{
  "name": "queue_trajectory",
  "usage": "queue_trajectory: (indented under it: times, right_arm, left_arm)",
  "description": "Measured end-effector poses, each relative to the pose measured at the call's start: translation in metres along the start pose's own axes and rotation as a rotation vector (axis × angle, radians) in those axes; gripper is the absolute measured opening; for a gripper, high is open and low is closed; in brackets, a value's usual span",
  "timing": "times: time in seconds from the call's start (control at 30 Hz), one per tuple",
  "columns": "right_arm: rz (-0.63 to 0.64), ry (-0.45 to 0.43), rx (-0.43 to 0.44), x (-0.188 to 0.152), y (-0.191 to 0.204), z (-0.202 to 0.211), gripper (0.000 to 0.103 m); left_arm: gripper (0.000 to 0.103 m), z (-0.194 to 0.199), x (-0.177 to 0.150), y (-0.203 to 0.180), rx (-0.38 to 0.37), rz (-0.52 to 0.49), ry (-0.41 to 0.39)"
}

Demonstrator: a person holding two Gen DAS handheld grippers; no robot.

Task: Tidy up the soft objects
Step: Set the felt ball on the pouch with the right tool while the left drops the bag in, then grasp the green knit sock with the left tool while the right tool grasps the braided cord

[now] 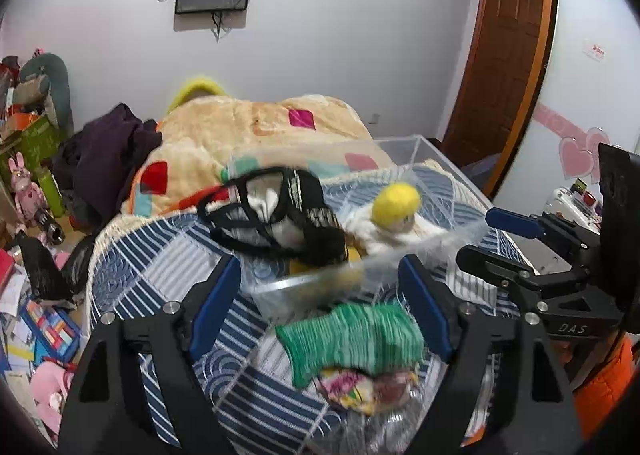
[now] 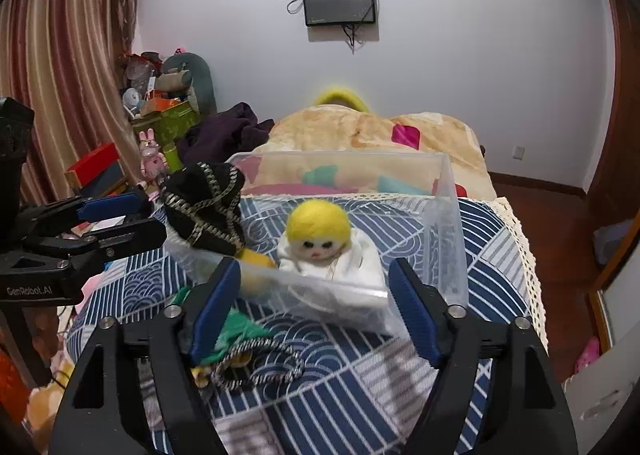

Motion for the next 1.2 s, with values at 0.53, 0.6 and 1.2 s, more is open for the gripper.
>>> queue_trajectory:
  times: [0.53, 0.6, 1.2]
  right_arm:
    - [-0.029, 0.113, 0.004, -0.062, -0.002, -0.009, 0.076]
    - [-0.044, 0.117, 0.012, -0.064, -0.005, -0.009, 0.076]
    - [0.039, 0.221, 0.002, -0.058, 0.010, -0.055, 0.020]
  left_arm:
    - [0.082, -0.044, -0.057, -0.029, -0.088, 0.025, 0.139]
    - [0.074, -0.048, -0.056, -0.027, -0.101, 0.031, 0.140]
    - [0.025, -0.049, -0.060, -0.017, -0.148, 0.076, 0.130]
Point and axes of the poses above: each gripper's, at about its wrist camera, not at the fingertips, and z roughly against the way its jaws point, y to its left, x to its top, the point moved 9 cm from there along -z, roughly the way its jaws point, and after that the axes turned 9 degrees about y, right-handed, at the moved point
